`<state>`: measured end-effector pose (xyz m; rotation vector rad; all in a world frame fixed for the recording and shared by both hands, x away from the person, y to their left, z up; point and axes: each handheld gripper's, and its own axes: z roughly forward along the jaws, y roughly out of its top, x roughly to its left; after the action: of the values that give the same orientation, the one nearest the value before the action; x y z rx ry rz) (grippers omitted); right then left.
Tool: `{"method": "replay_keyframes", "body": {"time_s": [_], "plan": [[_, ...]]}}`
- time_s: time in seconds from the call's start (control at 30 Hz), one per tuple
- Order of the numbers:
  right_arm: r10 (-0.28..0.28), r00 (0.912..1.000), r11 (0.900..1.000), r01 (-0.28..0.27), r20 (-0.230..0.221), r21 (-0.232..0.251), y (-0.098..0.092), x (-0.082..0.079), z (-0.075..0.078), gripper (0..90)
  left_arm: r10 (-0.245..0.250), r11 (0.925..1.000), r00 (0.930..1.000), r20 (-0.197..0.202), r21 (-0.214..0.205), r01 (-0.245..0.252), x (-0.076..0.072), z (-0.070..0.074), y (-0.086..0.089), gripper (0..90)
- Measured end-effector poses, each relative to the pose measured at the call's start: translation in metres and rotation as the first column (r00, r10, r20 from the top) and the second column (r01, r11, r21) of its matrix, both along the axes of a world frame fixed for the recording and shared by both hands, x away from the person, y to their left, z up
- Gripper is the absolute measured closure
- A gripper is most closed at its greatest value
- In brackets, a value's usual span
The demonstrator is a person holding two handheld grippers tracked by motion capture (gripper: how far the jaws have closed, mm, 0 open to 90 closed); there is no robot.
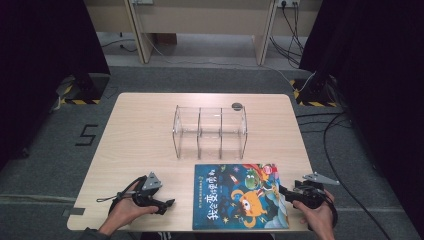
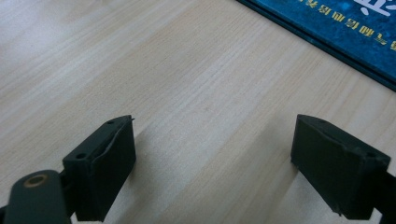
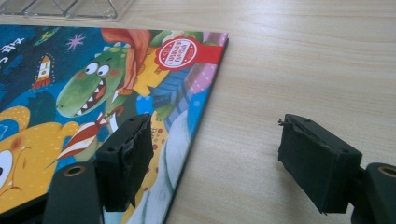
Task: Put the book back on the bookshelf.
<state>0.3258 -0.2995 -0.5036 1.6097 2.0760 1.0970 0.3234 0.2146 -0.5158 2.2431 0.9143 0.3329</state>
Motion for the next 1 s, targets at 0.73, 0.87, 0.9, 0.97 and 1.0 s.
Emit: {"method": "replay_keyframes", "body": {"time_s": [0.73,0.87,0.9,0.97,1.0], "plan": [[0.098,0.9938,0.9913,-0.093,-0.052,0.094,0.026,0.001,-0.005,29.7,-0.051,0.9909,0.9925,-0.111,-0.129,0.037,-0.012,0.005,-0.034,18.3],[0.085,0.9949,0.9883,-0.077,-0.055,0.132,0.025,0.002,-0.006,29.5,-0.07,0.9907,0.9916,-0.109,-0.124,0.057,-0.016,0.005,-0.04,18.6],[0.084,0.9948,0.9873,-0.075,-0.058,0.14,0.025,0.002,-0.006,29.6,-0.077,0.9896,0.9904,-0.115,-0.13,0.062,-0.017,0.006,-0.04,18.9],[0.088,0.9944,0.9826,-0.077,-0.058,0.169,0.026,0.003,-0.007,29.8,-0.085,0.9864,0.988,-0.129,-0.151,0.065,-0.018,0.006,-0.042,20.0],[0.09,0.9939,0.9781,-0.076,-0.063,0.194,0.027,0.004,-0.008,30.8,-0.089,0.986,0.9875,-0.13,-0.152,0.069,-0.018,0.006,-0.043,20.7]]}}
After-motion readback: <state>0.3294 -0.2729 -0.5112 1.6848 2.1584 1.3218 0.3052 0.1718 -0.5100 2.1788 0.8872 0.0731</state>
